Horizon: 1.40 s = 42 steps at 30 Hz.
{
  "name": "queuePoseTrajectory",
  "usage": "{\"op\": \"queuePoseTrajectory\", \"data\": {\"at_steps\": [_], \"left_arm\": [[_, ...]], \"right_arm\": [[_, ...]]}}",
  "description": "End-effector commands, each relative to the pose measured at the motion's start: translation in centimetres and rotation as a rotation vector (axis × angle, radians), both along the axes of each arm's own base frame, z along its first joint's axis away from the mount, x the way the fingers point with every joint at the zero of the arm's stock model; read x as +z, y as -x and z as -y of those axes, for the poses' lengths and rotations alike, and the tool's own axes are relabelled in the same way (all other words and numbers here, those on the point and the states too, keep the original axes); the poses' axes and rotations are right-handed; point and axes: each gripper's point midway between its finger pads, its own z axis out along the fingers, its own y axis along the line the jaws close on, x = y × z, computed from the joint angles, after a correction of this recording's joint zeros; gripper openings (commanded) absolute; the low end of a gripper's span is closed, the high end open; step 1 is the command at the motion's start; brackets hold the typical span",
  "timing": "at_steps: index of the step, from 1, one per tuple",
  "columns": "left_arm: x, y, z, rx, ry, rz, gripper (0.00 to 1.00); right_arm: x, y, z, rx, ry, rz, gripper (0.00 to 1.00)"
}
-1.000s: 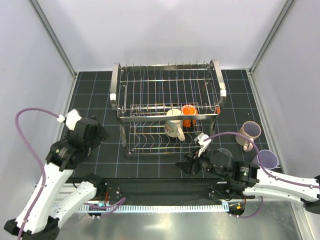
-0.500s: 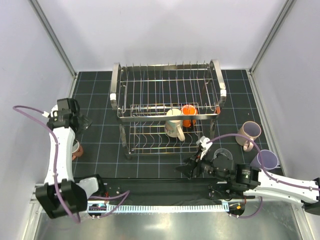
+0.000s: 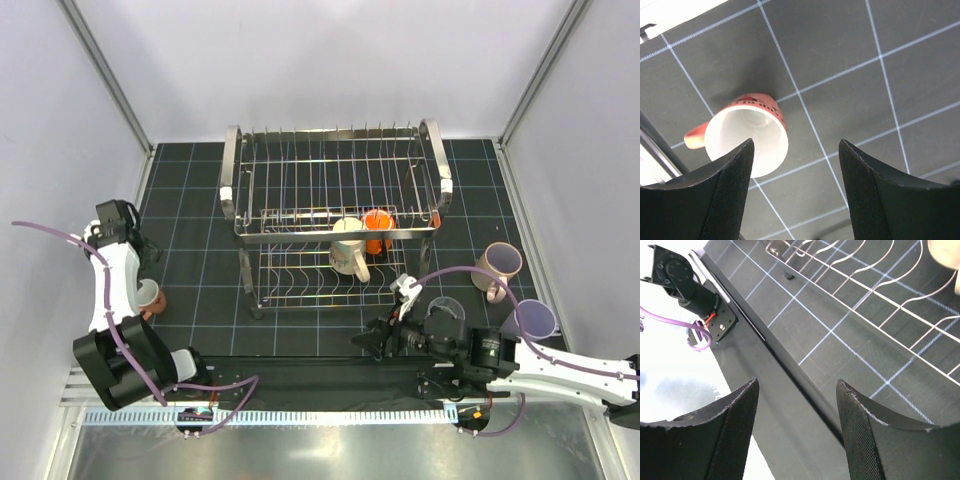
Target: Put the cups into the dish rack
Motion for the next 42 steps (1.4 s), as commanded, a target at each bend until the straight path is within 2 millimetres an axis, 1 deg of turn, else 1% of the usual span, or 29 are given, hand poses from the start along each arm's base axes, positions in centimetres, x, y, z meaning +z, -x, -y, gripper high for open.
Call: {"op": "queuePoseTrajectory", "data": {"at_steps": [1, 4, 5, 7, 8, 9, 12, 15, 17, 19, 20, 21, 22, 23, 24, 25, 26, 28, 29, 32, 34, 36, 37, 38, 39, 41, 42], "left_arm": [[-0.4, -0.3, -1.2, 0.038, -0.062, 0.032, 0.68], [-1.1, -0.3, -1.2, 0.045, -0.043, 0.033, 0.67], [-1.1, -0.4, -1.2, 0.044, -0.035, 0.038, 0.66], [-1.6, -0.3, -1.2, 0.046, -0.028, 0.021, 0.63], [-1.8, -0.3, -1.3, 0.050, -0.025, 0.017, 0.61], [-2.1, -0.2, -1.2, 0.050, -0.012, 0.018, 0.60], [-3.1, 0.0, -1.3, 0.068, 0.024, 0.007, 0.59], [-4.0, 0.2, -1.5, 0.073, 0.054, -0.019, 0.56], [-4.6, 0.1, -1.2, 0.061, 0.076, -0.034, 0.55], [-5.1, 0.1, -1.1, 0.061, 0.089, -0.042, 0.51], [-5.3, 0.1, -1.2, 0.060, 0.096, -0.050, 0.47], [-5.4, 0.2, -1.2, 0.054, 0.097, -0.056, 0.36], [-5.4, 0.1, -1.2, 0.049, 0.098, -0.057, 0.32], [-5.5, 0.1, -1.1, 0.044, 0.107, -0.057, 0.24], [-5.4, 0.0, -1.1, 0.040, 0.106, -0.052, 0.21], [-5.6, 0.0, -0.9, 0.034, 0.110, -0.051, 0.14], [-5.6, -0.1, -0.7, 0.027, 0.123, -0.041, 0.00], [-5.7, -0.3, -0.3, 0.010, 0.137, -0.027, 0.00], [-5.5, -0.7, 0.0, -0.002, 0.149, -0.003, 0.00], [-4.5, -1.6, 0.7, -0.050, 0.143, 0.051, 0.00], [-3.1, -2.3, 1.2, -0.091, 0.112, 0.099, 0.00], [-1.4, -3.0, 2.4, -0.141, 0.101, 0.149, 0.00], [0.3, -3.3, 3.0, -0.134, 0.096, 0.214, 0.00], [1.2, -3.6, 3.5, -0.133, 0.102, 0.247, 0.00], [3.4, -4.4, 4.5, -0.152, 0.120, 0.304, 0.00], [7.4, -4.8, 5.3, -0.131, 0.116, 0.407, 0.00], [11.0, -5.2, 5.8, -0.147, 0.096, 0.475, 0.00]], "right_arm": [[1.8, 0.2, -0.8, 0.007, -0.053, -0.011, 0.65], [2.0, 0.2, -1.1, 0.009, -0.052, -0.016, 0.65], [1.9, 0.2, -1.2, 0.011, -0.043, -0.018, 0.65], [2.3, 0.1, -1.4, 0.010, -0.043, -0.014, 0.65], [2.0, 0.0, -1.6, 0.010, -0.029, -0.018, 0.65], [2.2, 0.0, -1.7, 0.009, -0.030, -0.016, 0.65], [2.3, 0.0, -2.0, 0.014, -0.027, -0.017, 0.65], [3.0, 0.2, -2.5, 0.023, -0.055, -0.018, 0.65], [3.3, 0.4, -2.6, 0.027, -0.063, -0.018, 0.65], [3.6, 0.4, -2.6, 0.023, -0.067, -0.014, 0.65], [3.6, 0.4, -2.5, 0.019, -0.063, -0.012, 0.65], [3.6, 0.4, -2.5, 0.018, -0.060, -0.011, 0.65], [3.7, 0.4, -2.5, 0.016, -0.061, -0.011, 0.65], [3.7, 0.4, -2.4, 0.012, -0.060, -0.013, 0.65], [3.7, 0.4, -2.3, 0.010, -0.053, -0.015, 0.65], [3.7, 0.4, -2.3, 0.008, -0.053, -0.017, 0.65], [3.7, 0.4, -2.3, 0.006, -0.052, -0.018, 0.65], [3.6, 0.6, -2.2, 0.006, -0.055, -0.026, 0.65], [3.6, 0.6, -2.1, 0.005, -0.056, -0.025, 0.65], [3.4, 0.6, -1.8, 0.002, -0.052, -0.029, 0.65], [3.4, 0.7, -1.7, 0.002, -0.046, -0.023, 0.65], [3.5, 0.6, -1.4, 0.001, -0.039, -0.020, 0.65], [3.3, 0.7, -1.3, 0.005, -0.027, -0.013, 0.65], [3.2, 0.6, -1.2, 0.005, -0.021, -0.011, 0.65], [3.2, 0.5, -1.1, 0.001, -0.016, -0.004, 0.65], [3.2, 0.4, -0.9, 0.001, -0.002, 0.013, 0.66], [3.1, 0.4, -0.9, 0.005, 0.006, 0.018, 0.66]]}}
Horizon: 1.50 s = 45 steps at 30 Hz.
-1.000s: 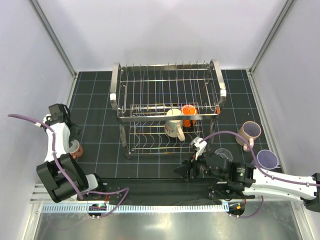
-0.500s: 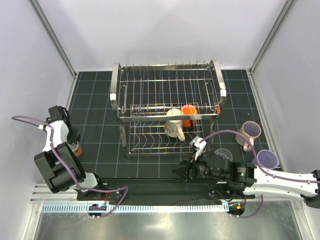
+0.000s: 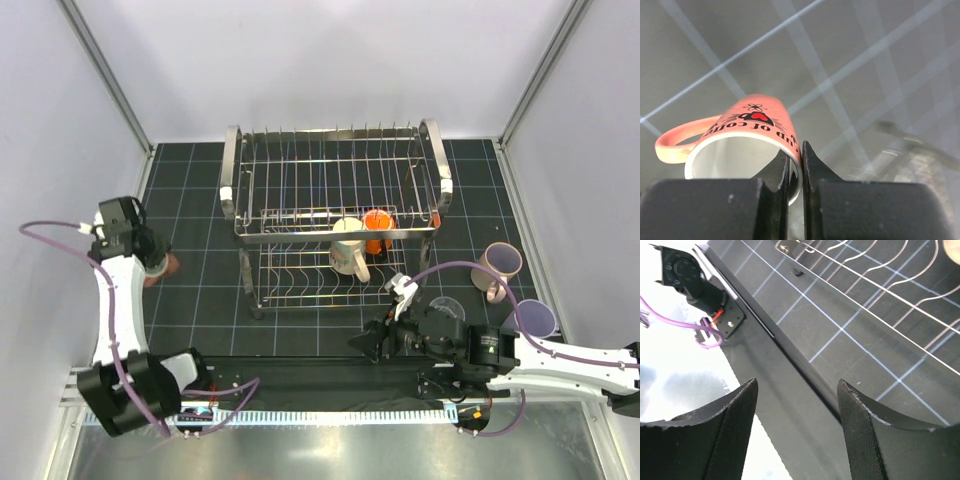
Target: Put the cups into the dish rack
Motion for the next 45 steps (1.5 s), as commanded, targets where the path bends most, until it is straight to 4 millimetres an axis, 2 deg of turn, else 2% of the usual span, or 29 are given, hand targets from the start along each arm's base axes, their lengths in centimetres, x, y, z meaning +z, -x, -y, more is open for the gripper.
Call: {"op": "queuePoseTrajectory", "data": {"at_steps": [1, 2, 3, 4, 6, 7, 10, 11, 14, 18, 24, 26, 28, 29, 31, 32, 34, 35, 36, 37, 40, 41, 43, 44, 45], "left_arm": [[11.6, -2.4, 1.2, 0.012, -0.027, 0.321, 0.00], [14.0, -2.6, 1.5, 0.016, -0.025, 0.378, 0.00], [17.4, -2.6, 2.0, 0.003, -0.035, 0.454, 0.00], [19.7, -2.3, 2.5, -0.010, -0.036, 0.509, 0.00], [22.9, -2.0, 3.7, -0.042, -0.008, 0.593, 0.00], [25.8, -1.7, 5.4, -0.110, 0.022, 0.675, 0.00], [30.0, -0.9, 8.9, -0.237, 0.134, 0.821, 0.00], [31.9, -0.5, 11.0, -0.336, 0.201, 0.891, 0.00], [35.3, 1.6, 14.4, -0.456, 0.284, 1.000, 0.01], [39.5, 5.3, 18.0, -0.612, 0.411, 1.162, 0.00], [44.4, 11.2, 21.6, -0.817, 0.594, 1.323, 0.00], [45.4, 13.4, 22.7, -0.883, 0.697, 1.339, 0.00], [45.4, 14.3, 23.1, -0.899, 0.756, 1.325, 0.01], [45.5, 15.3, 23.2, -0.913, 0.788, 1.329, 0.00], [45.5, 16.4, 23.6, -0.931, 0.946, 1.317, 0.01], [45.6, 17.6, 23.7, -0.946, 1.015, 1.317, 0.00], [45.8, 18.7, 23.6, -0.947, 1.154, 1.295, 0.00], [45.5, 19.0, 23.9, -0.967, 1.186, 1.280, 0.00], [45.3, 19.4, 24.0, -0.975, 1.209, 1.263, 0.00], [44.8, 19.5, 24.4, -0.994, 1.244, 1.221, 0.00], [43.5, 19.5, 25.2, -1.012, 1.327, 1.120, 0.00], [43.2, 19.6, 25.4, -1.018, 1.346, 1.095, 0.01], [41.7, 19.7, 26.2, -1.037, 1.401, 1.011, 0.00], [41.1, 19.8, 26.5, -1.036, 1.434, 0.969, 0.00], [40.6, 20.0, 26.8, -1.049, 1.460, 0.935, 0.00]], "right_arm": [[1.9, -0.5, 0.1, -0.010, -0.012, 0.053, 0.67], [2.1, -0.5, 0.2, -0.009, -0.011, 0.056, 0.67], [2.2, -0.5, 0.2, -0.008, -0.010, 0.057, 0.67], [2.4, -0.5, 0.2, -0.006, -0.018, 0.061, 0.67], [2.6, -0.5, 0.2, -0.006, -0.025, 0.069, 0.68], [2.8, -0.6, 0.3, -0.008, -0.033, 0.073, 0.68], [3.4, -0.6, 0.3, -0.004, -0.043, 0.092, 0.68], [3.7, -0.6, 0.3, 0.001, -0.046, 0.099, 0.68], [4.6, -0.7, 0.4, 0.016, -0.045, 0.133, 0.68], [6.4, -0.2, 0.0, 0.072, -0.071, 0.183, 0.69], [9.9, 0.5, -1.0, 0.159, -0.096, 0.272, 0.69], [11.4, 0.7, -1.4, 0.187, -0.107, 0.309, 0.69], [12.2, 1.1, -2.0, 0.235, -0.104, 0.335, 0.69], [14.0, 1.2, -2.2, 0.253, -0.127, 0.382, 0.69], [15.3, 1.4, -2.9, 0.290, -0.135, 0.423, 0.71], [17.9, 1.6, -3.1, 0.312, -0.179, 0.492, 0.72], [20.0, 2.3, -3.8, 0.367, -0.213, 0.552, 0.74], [22.3, 2.3, -4.3, 0.374, -0.241, 0.590, 0.74], [23.3, 2.6, -4.6, 0.407, -0.245, 0.646, 0.75], [25.9, 2.7, -4.6, 0.411, -0.280, 0.696, 0.75], [27.6, 2.5, -6.3, 0.450, -0.261, 0.803, 0.76], [29.4, 2.6, -6.4, 0.453, -0.284, 0.853, 0.76], [30.2, 2.6, -7.4, 0.482, -0.283, 0.931, 0.76], [31.5, 2.7, -7.4, 0.471, -0.317, 0.969, 0.76], [31.5, 2.5, -8.1, 0.476, -0.315, 0.983, 0.76]]}}
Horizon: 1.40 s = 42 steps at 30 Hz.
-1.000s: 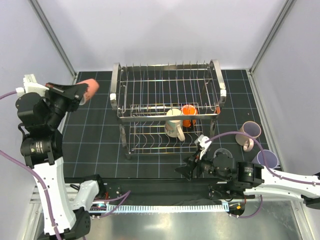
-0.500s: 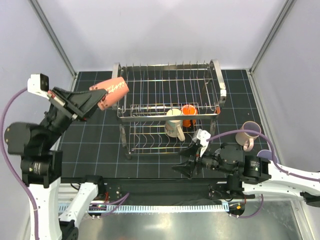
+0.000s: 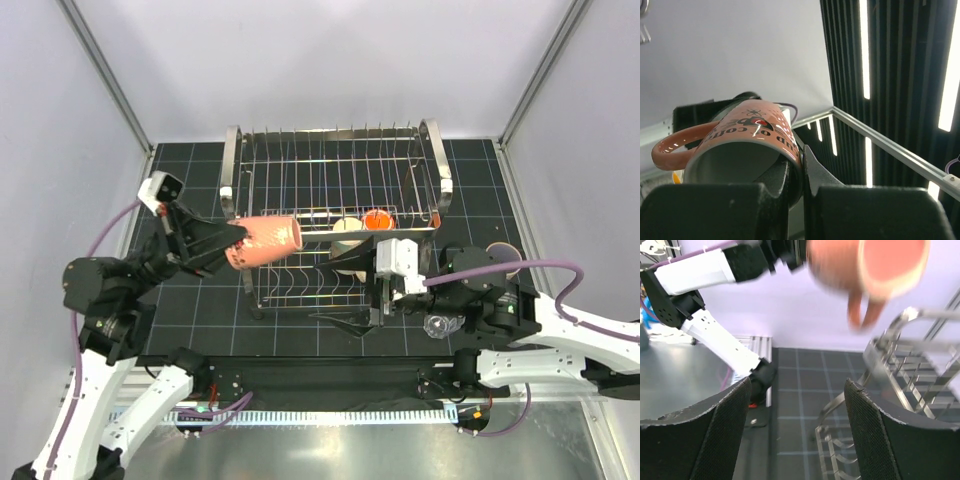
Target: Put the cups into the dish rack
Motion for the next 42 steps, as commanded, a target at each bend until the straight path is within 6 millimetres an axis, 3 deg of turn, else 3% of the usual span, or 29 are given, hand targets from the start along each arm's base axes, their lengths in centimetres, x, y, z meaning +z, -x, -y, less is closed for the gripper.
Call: {"op": "queuePoseTrajectory", "data": {"at_steps": [1, 6, 7, 11, 20, 30, 36, 42], "left_arm": [[0.6, 2.6, 0.1, -0.135, 0.054, -0.006, 0.01], [0.1, 3.2, 0.4, -0.184, 0.044, -0.025, 0.00], [0.1, 3.3, 0.4, -0.189, 0.053, -0.019, 0.00], [0.1, 4.0, 0.3, -0.219, 0.061, -0.014, 0.00], [1.6, 5.5, -0.1, -0.247, 0.078, 0.031, 0.00], [1.9, 6.2, -0.1, -0.257, 0.055, 0.049, 0.01], [1.5, 6.0, 0.1, -0.263, 0.047, 0.034, 0.00], [1.6, 6.2, 0.0, -0.267, 0.048, 0.037, 0.00]], "right_arm": [[3.6, 0.4, -1.0, 0.036, -0.092, 0.200, 0.76], [5.3, -0.7, -3.6, 0.010, -0.101, 0.251, 0.76], [4.6, -1.0, -4.6, 0.011, -0.077, 0.251, 0.75], [5.0, -1.3, -5.5, 0.001, -0.098, 0.264, 0.74], [4.2, -2.0, -4.0, -0.061, -0.125, 0.240, 0.68], [5.9, -2.0, -1.1, -0.102, -0.186, 0.233, 0.64], [7.7, -1.2, -3.3, -0.032, -0.181, 0.264, 0.57], [7.5, -0.5, -5.6, 0.039, -0.184, 0.261, 0.46]]}}
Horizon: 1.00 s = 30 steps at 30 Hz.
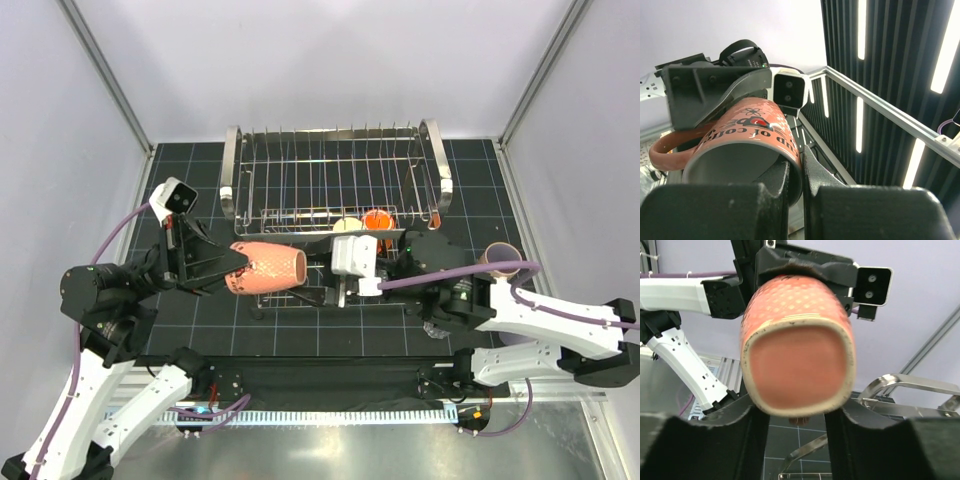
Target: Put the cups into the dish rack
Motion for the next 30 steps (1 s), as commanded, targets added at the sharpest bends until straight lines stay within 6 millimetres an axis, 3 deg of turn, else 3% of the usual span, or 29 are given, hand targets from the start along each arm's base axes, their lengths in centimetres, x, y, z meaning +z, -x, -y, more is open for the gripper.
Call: {"op": "queuePoseTrajectory", "data": {"at_steps": [1, 5, 6, 8, 13, 15, 16, 19, 20, 22, 23, 25, 26, 27, 28, 30], "left_arm": [[2.1, 1.9, -1.0, -0.057, 0.049, -0.005, 0.01], [1.8, 1.8, -0.9, -0.061, 0.043, -0.011, 0.00], [1.7, 1.7, -0.8, -0.060, 0.042, -0.017, 0.01], [1.3, 1.5, -0.7, -0.058, 0.038, -0.026, 0.00], [0.5, 0.9, -0.4, -0.044, 0.018, -0.042, 0.01], [-0.2, 0.1, -0.3, 0.004, -0.003, -0.076, 0.18], [-0.6, 0.0, -0.3, 0.033, -0.019, -0.057, 0.41], [-2.5, -1.2, -0.1, 0.106, -0.076, -0.074, 0.70], [-3.0, -1.4, -0.1, 0.120, -0.094, -0.077, 0.75], [-4.5, -2.1, 0.0, 0.165, -0.148, -0.100, 0.82], [-5.3, -2.4, 0.0, 0.199, -0.182, -0.068, 0.83], [-7.2, -3.1, -0.4, 0.276, -0.252, -0.085, 0.85], [-7.9, -3.3, -0.6, 0.322, -0.294, -0.027, 0.85], [-8.8, -3.6, -1.0, 0.361, -0.329, -0.024, 0.85], [-9.9, -3.9, -1.8, 0.426, -0.376, -0.046, 0.85], [-11.4, -4.4, -3.1, 0.528, -0.466, 0.008, 0.85]], "right_arm": [[2.9, 1.1, 0.0, 0.059, -0.085, 0.025, 0.43], [3.9, 1.6, 0.3, 0.086, -0.131, 0.027, 0.30], [3.9, 1.7, 0.3, 0.091, -0.134, 0.023, 0.19], [4.2, 2.0, 0.5, 0.108, -0.151, 0.007, 0.06], [4.1, 1.9, 0.3, 0.110, -0.148, -0.049, 0.04], [3.9, 1.6, 0.3, 0.094, -0.144, -0.086, 0.04], [3.8, 1.4, 0.3, 0.084, -0.142, -0.105, 0.04], [2.8, 0.5, 0.7, 0.038, -0.123, -0.177, 0.04], [1.9, 0.4, 0.7, 0.028, -0.098, -0.197, 0.04], [1.3, -0.1, 1.4, -0.007, -0.084, -0.242, 0.04], [-0.1, -0.2, 1.5, -0.022, -0.046, -0.265, 0.04], [-0.8, -0.6, 2.6, -0.056, -0.038, -0.300, 0.04], [-2.6, -0.7, 2.7, -0.072, 0.005, -0.335, 0.04], [-3.2, -0.8, 3.0, -0.082, 0.014, -0.349, 0.04], [-5.4, -1.4, 3.6, -0.132, 0.067, -0.375, 0.04], [-7.1, -1.5, 4.0, -0.155, 0.100, -0.424, 0.04]]}}
